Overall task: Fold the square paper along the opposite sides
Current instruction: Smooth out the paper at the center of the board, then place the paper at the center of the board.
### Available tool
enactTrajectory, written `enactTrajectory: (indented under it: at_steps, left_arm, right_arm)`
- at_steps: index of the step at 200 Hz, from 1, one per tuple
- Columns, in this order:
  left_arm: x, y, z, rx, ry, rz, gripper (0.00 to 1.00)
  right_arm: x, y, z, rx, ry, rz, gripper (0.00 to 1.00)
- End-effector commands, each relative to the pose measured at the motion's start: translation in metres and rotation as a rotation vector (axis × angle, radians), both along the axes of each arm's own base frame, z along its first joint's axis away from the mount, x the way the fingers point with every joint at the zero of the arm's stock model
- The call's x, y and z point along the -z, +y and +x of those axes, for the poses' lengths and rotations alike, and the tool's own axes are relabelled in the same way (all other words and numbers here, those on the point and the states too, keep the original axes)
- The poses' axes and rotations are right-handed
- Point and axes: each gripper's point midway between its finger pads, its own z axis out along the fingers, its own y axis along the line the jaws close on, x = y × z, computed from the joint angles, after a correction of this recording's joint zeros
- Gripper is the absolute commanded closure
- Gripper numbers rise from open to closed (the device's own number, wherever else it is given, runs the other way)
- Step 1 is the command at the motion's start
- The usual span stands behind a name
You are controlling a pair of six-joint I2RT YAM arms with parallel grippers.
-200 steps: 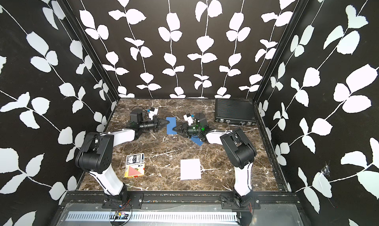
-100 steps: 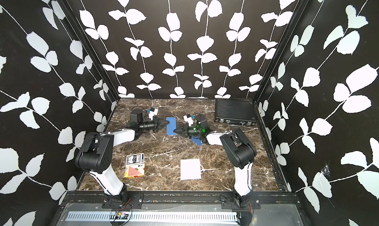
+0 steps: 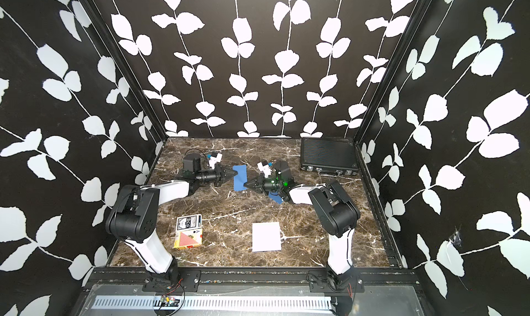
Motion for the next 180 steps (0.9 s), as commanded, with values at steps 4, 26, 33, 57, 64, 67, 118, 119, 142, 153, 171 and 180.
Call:
enactTrajectory:
  at_steps: [4, 26, 33, 57, 64, 67, 118, 119, 142, 153, 171, 180]
  left_arm:
    - [-0.016, 0.01, 0.005, -0.026, -0.061, 0.076, 0.78]
    - [-0.008, 0.022, 0.003, -0.036, -0.053, 0.197, 0.46]
    - [-0.005, 0.026, 0.003, -0.041, -0.057, 0.241, 0.41]
    - [0.002, 0.038, 0.0, -0.053, -0.058, 0.355, 0.32]
    - [0.004, 0.04, -0.001, -0.054, -0.055, 0.381, 0.3]
    - [0.005, 0.042, -0.001, -0.055, -0.053, 0.393, 0.29]
    - [0.008, 0.05, -0.009, -0.058, -0.051, 0.453, 0.03]
    - [0.008, 0.05, -0.009, -0.059, -0.051, 0.453, 0.02]
    - [0.007, 0.049, -0.012, -0.057, -0.052, 0.443, 0.01]
    - [0.004, 0.049, -0.012, -0.064, -0.062, 0.439, 0.01]
    - [0.001, 0.049, -0.013, -0.072, -0.072, 0.434, 0.01]
    - [0.001, 0.049, -0.013, -0.072, -0.074, 0.434, 0.01]
  right_arm:
    - [0.004, -0.007, 0.006, 0.013, -0.051, -0.078, 1.0]
    - [0.016, -0.001, 0.021, 0.012, -0.062, -0.147, 1.0]
    - [0.021, 0.001, 0.028, 0.007, -0.072, -0.175, 1.0]
    - [0.035, 0.011, 0.056, 0.003, -0.083, -0.267, 1.0]
    - [0.042, 0.013, 0.065, 0.009, -0.082, -0.29, 1.0]
    - [0.043, 0.013, 0.069, 0.012, -0.084, -0.298, 1.0]
    - [0.072, 0.034, 0.121, 0.044, -0.071, -0.382, 1.0]
    - [0.072, 0.034, 0.123, 0.046, -0.072, -0.384, 1.0]
    - [0.082, 0.035, 0.137, 0.078, -0.056, -0.44, 1.0]
    - [0.086, 0.035, 0.141, 0.088, -0.049, -0.459, 1.0]
    - [0.09, 0.033, 0.146, 0.099, -0.045, -0.488, 0.97]
    - [0.091, 0.032, 0.147, 0.102, -0.048, -0.507, 0.94]
